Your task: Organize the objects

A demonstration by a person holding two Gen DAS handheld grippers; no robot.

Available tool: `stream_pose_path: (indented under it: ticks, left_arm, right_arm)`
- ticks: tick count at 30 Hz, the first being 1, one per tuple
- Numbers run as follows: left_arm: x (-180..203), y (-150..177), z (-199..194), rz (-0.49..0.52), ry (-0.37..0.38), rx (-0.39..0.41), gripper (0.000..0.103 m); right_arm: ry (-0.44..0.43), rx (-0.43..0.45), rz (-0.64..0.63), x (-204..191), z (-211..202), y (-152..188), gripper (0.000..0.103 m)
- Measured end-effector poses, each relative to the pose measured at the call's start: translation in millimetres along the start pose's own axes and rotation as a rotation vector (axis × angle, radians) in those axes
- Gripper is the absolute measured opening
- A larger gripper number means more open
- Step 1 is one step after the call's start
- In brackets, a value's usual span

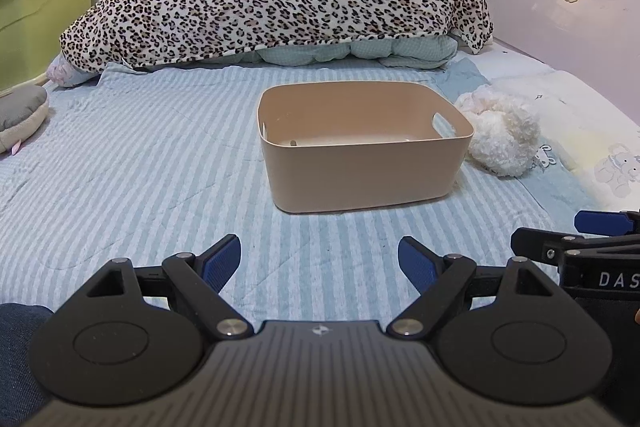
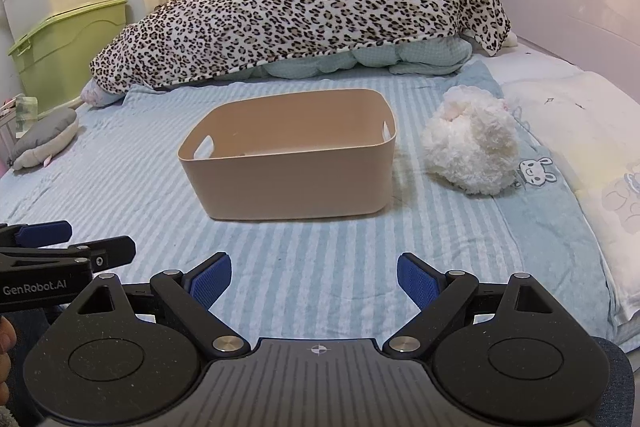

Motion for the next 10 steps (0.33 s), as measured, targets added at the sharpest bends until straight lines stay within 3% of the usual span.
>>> stream_pose_path:
  ticks: [10]
  left_arm:
    - [-2.0, 0.9, 2.1, -0.003, 0.003, -0.007, 0.086]
  right_arm:
    - [-0.002, -0.012, 0.008, 2.1, 3.3, 2.3, 0.091]
Point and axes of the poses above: each gripper's, at about its wrist camera, not at the fingertips, and z roughly the way its jaws point, x to its right, y to its underside, the point moved 3 cm from there along z, roughly the way its jaws point, and after that the axes turned 6 degrees about -z, right-handed, at the moved point
